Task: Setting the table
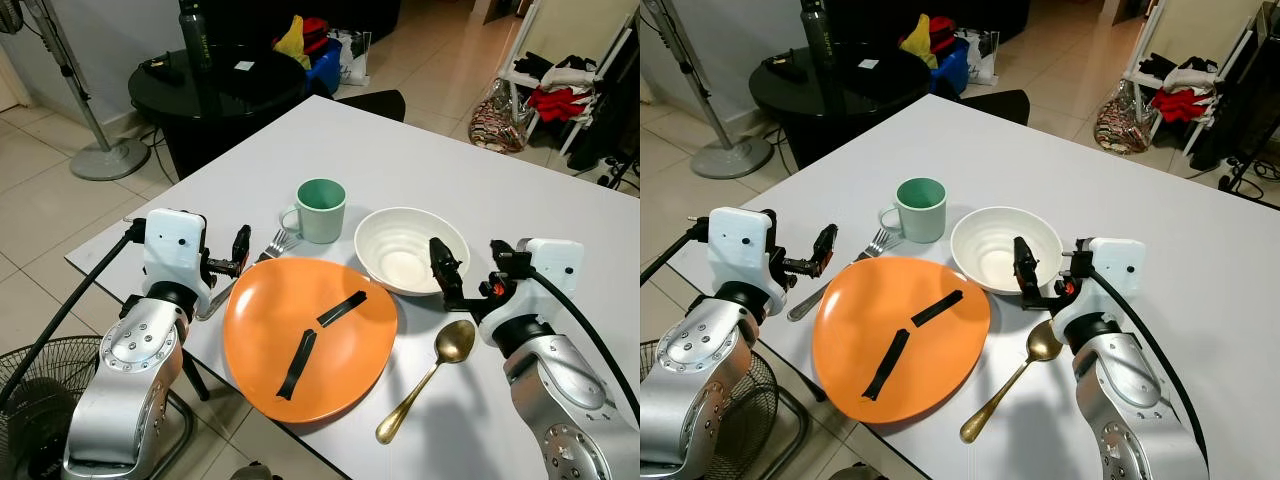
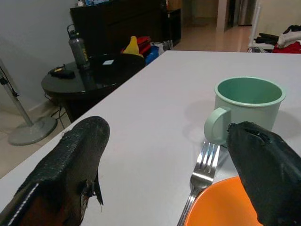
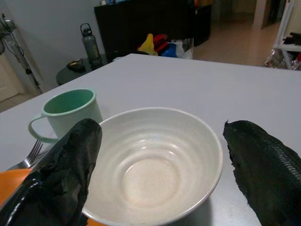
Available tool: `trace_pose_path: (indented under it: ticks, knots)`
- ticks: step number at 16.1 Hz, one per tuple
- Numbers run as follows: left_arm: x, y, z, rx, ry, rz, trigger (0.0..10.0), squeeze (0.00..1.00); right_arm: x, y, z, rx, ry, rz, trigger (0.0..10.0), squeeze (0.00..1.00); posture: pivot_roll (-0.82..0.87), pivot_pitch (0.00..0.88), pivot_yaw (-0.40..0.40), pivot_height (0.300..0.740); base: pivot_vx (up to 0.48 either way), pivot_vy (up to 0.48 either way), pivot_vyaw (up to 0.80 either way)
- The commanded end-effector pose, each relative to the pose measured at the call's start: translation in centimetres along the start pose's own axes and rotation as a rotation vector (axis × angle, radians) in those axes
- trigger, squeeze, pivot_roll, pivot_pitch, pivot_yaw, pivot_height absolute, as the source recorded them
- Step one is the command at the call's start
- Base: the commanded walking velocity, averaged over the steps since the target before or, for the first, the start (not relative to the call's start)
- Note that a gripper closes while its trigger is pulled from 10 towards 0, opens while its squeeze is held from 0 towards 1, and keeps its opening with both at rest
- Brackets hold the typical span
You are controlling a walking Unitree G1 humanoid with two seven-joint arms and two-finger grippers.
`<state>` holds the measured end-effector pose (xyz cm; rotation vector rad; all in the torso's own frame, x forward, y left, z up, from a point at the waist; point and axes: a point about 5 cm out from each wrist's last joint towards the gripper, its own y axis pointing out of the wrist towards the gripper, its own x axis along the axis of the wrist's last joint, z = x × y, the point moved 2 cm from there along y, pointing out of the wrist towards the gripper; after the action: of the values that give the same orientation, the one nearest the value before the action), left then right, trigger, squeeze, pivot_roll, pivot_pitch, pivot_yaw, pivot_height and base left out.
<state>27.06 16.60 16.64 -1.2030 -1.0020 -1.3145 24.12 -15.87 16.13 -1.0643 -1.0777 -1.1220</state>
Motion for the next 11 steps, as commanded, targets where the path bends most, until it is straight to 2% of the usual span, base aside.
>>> trace_pose_path:
  ticks: [1, 8, 11]
  knots:
    - [0.28, -0.06, -0.30, -0.017, -0.005, -0.005, 10.0, 0.00, 0.40, -0.15, -0.21, -0.002, 0.005, -0.005, 10.0, 0.00, 0.09, 0.000, 0.031, 0.740, 0.000, 0.000, 0.00]
    - [0.32, -0.16, -0.30, -0.011, -0.004, -0.003, 10.0, 0.00, 0.72, -0.02, -0.44, -0.037, -0.067, -0.034, 10.0, 0.00, 0.10, 0.000, 0.028, 0.740, -0.034, 0.000, 0.00]
    - [0.42, -0.18, -0.24, -0.011, -0.003, -0.004, 10.0, 0.00, 0.56, -0.04, -0.46, -0.032, -0.057, -0.025, 10.0, 0.00, 0.10, 0.000, 0.031, 0.740, -0.080, 0.000, 0.00]
